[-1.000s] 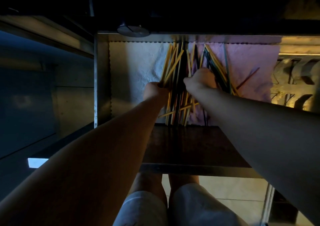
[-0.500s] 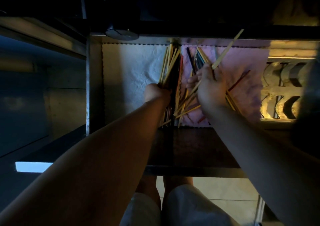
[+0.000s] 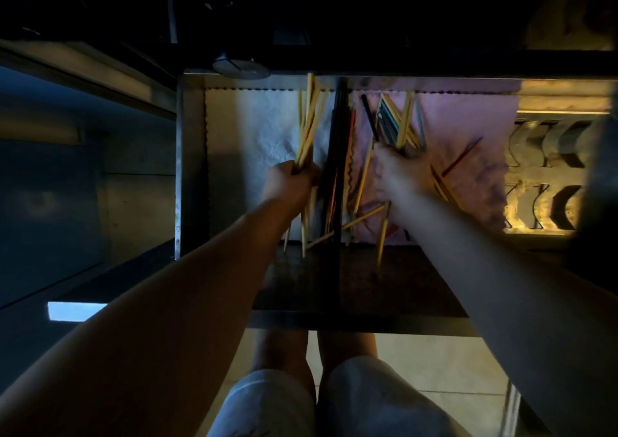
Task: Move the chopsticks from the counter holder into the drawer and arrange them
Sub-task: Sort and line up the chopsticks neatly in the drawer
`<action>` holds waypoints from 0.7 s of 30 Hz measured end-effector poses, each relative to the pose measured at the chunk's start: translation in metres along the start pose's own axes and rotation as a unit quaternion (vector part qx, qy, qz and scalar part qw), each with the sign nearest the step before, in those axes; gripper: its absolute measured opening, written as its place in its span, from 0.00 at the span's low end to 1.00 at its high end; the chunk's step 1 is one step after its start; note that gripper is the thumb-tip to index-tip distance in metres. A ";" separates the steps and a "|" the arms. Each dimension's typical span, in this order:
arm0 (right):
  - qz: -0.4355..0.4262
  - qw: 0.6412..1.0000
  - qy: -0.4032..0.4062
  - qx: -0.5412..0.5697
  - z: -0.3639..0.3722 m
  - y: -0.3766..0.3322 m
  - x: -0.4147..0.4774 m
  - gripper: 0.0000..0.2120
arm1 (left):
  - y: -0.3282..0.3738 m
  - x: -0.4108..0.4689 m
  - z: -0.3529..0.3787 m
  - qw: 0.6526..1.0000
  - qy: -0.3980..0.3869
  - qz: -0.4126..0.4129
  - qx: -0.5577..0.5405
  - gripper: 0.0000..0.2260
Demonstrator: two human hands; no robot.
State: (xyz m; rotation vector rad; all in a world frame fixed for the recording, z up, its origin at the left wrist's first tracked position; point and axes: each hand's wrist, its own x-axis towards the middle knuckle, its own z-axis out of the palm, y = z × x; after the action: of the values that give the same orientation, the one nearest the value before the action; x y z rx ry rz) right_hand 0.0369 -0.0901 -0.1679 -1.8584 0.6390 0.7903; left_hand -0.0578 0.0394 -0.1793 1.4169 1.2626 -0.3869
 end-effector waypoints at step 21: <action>-0.004 0.991 0.099 -0.095 -0.056 0.006 0.015 0.13 | 0.006 -0.010 0.037 0.999 0.024 0.023 0.005 0.14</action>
State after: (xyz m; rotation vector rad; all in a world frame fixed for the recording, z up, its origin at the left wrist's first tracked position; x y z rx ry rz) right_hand 0.0554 -0.1453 -0.1656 -2.1303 0.7004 0.6870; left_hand -0.0415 0.0047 -0.1792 1.4677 1.2657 -0.3309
